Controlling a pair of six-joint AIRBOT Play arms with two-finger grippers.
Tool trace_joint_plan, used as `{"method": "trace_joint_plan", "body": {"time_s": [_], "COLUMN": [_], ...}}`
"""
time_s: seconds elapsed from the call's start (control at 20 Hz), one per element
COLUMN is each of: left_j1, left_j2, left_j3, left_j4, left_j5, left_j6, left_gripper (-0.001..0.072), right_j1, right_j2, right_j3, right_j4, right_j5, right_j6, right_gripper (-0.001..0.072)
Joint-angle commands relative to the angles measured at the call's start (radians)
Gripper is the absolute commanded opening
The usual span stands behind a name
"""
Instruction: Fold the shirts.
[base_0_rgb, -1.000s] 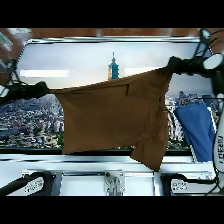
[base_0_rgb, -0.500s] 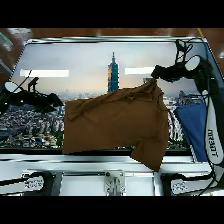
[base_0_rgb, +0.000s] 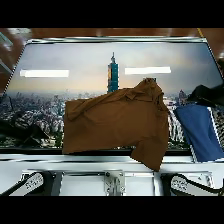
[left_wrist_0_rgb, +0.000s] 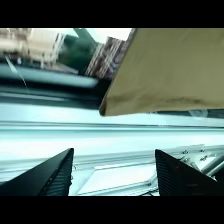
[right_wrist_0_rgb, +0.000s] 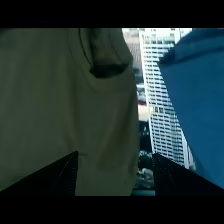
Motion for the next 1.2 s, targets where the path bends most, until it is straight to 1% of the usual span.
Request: {"method": "trace_joint_plan", "body": {"time_s": [0.0, 0.05, 0.1, 0.3, 0.4, 0.55, 0.8, 0.85, 0.95, 1.0, 1.05, 1.1, 1.15], "left_j1": [0.033, 0.019, 0.002, -0.051, -0.087, -0.135, -0.238, -0.258, -0.274, -0.273, -0.271, -0.27, -0.27], "left_j2": [0.052, 0.052, 0.045, 0.013, -0.017, -0.083, -0.175, -0.182, -0.184, -0.184, -0.182, -0.178, -0.176], "left_j3": [-0.253, -0.299, -0.314, -0.309, -0.309, -0.309, -0.309, -0.309, -0.308, -0.306, -0.303, -0.298, -0.288], "left_j4": [-0.063, -0.075, -0.065, -0.13, -0.139, -0.159, -0.244, -0.251, -0.251, -0.25, -0.251, -0.25, -0.25], "left_j5": [0.108, 0.151, 0.18, 0.275, 0.305, 0.343, 0.422, 0.443, 0.477, 0.476, 0.476, 0.472, 0.464], "left_j6": [0.054, 0.061, 0.04, 0.041, 0.03, 0.022, 0.023, 0.015, -0.02, -0.019, -0.019, -0.017, -0.014], "left_gripper": [0.0607, 0.0607, 0.0606, 0.0606, 0.0606, 0.0606, 0.0602, 0.0577, 0.0181, 0.0125, 0.0094, 0.0042, 0.0041], "right_j1": [-0.069, -0.059, -0.045, -0.016, -0.016, -0.016, -0.016, -0.016, -0.016, -0.016, -0.016, -0.016, -0.016], "right_j2": [0.037, 0.037, 0.037, 0.037, 0.037, 0.037, 0.037, 0.037, 0.037, 0.037, 0.037, 0.037, 0.037], "right_j3": [-0.112, -0.13, -0.148, -0.196, -0.208, -0.209, -0.209, -0.209, -0.215, -0.23, -0.257, -0.295, -0.345], "right_j4": [0.063, 0.06, 0.058, 0.052, 0.03, -0.007, -0.062, -0.062, -0.064, -0.072, -0.078, -0.079, -0.071], "right_j5": [0.059, 0.05, 0.037, -0.035, -0.063, -0.072, -0.076, -0.076, -0.074, -0.075, -0.078, -0.084, -0.096], "right_j6": [0.003, 0.003, 0.003, 0.002, 0.001, 0.0, 0.001, 0.001, 0.002, 0.003, 0.003, 0.003, 0.002], "right_gripper": [0.0591, 0.0591, 0.0591, 0.0591, 0.0591, 0.059, 0.059, 0.059, 0.059, 0.059, 0.059, 0.059, 0.059]}}
